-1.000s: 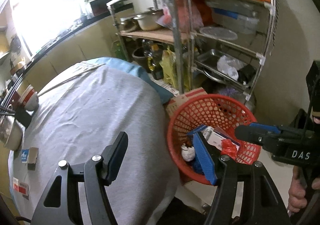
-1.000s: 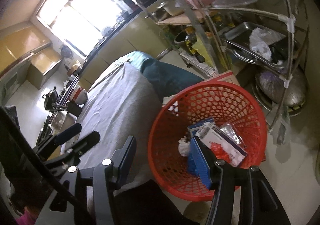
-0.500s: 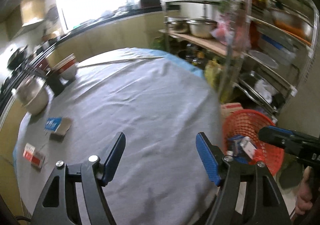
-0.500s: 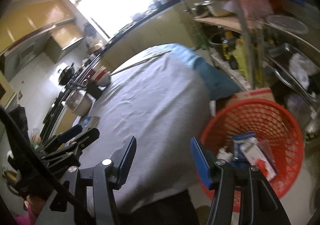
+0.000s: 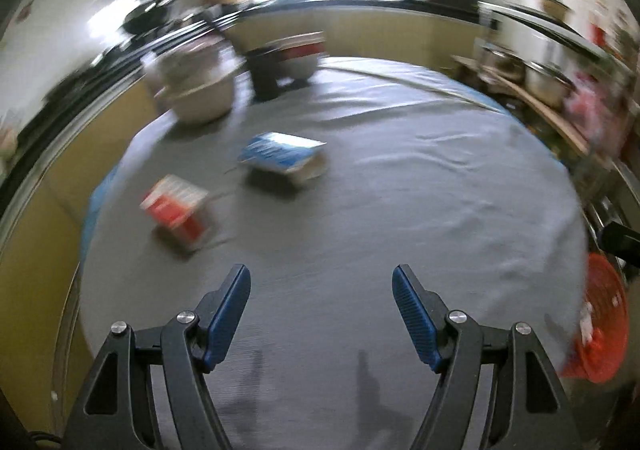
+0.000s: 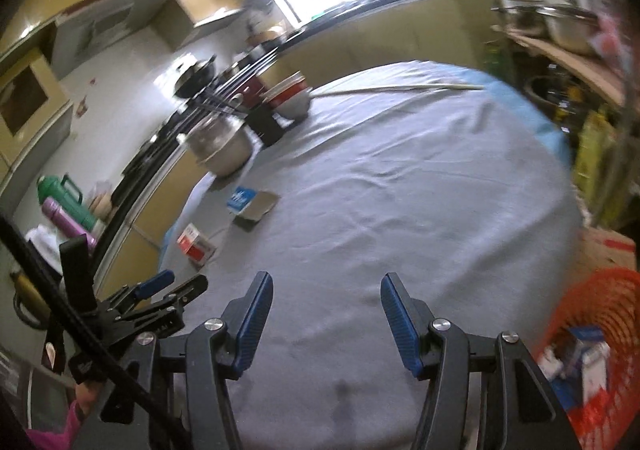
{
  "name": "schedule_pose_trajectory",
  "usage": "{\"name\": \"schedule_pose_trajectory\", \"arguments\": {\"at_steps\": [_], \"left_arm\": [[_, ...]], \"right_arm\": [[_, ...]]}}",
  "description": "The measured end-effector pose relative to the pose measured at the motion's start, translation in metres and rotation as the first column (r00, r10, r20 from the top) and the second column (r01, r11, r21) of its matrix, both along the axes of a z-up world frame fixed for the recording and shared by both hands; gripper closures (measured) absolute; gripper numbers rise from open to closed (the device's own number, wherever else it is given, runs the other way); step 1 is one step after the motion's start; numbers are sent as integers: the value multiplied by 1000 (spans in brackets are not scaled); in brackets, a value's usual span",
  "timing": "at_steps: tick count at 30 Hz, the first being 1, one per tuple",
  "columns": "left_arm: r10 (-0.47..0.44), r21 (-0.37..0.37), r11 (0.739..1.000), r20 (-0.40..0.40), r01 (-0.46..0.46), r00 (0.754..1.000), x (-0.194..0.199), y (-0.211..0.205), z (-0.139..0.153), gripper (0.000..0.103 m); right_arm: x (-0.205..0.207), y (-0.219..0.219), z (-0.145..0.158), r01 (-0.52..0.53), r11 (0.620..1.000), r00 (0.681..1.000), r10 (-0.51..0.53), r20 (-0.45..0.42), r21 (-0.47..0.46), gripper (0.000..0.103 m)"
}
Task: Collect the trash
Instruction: 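Grasp the blue toothpaste box with the right tool and lift it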
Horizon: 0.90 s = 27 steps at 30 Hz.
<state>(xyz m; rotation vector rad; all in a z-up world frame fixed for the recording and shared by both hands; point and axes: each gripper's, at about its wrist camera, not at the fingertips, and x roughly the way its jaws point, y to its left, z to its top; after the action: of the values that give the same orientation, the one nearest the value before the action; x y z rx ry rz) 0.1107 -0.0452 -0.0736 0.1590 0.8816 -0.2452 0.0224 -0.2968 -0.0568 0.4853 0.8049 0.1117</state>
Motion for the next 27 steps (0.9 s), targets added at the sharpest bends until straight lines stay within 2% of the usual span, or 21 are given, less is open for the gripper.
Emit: {"name": "schedule_pose_trajectory", "arguments": {"at_steps": [5,10,19,24,27], "left_arm": [[156,11,988,-28,-155,987,23,62,-16,29],[246,14,969,-50,-246,968,41,99,-26,29],[297,9,955,-88,-298,951,68,126,-37,29],[325,-13,945,-87,-328,942,75,139,-31,29],[339,-16,940,-75,-341,938,78,146,-27,29]], "right_arm": [[55,38,-5,-114,993,993,114,-15,-18,43],[117,77,-13,-214,977,976,214,-34,-19,43],[227,132,-34,-329,944,942,326,-79,-29,43],[282,145,-45,-307,951,950,303,-81,-40,42],[306,148,-57,-319,948,942,317,-110,-1,38]]}}
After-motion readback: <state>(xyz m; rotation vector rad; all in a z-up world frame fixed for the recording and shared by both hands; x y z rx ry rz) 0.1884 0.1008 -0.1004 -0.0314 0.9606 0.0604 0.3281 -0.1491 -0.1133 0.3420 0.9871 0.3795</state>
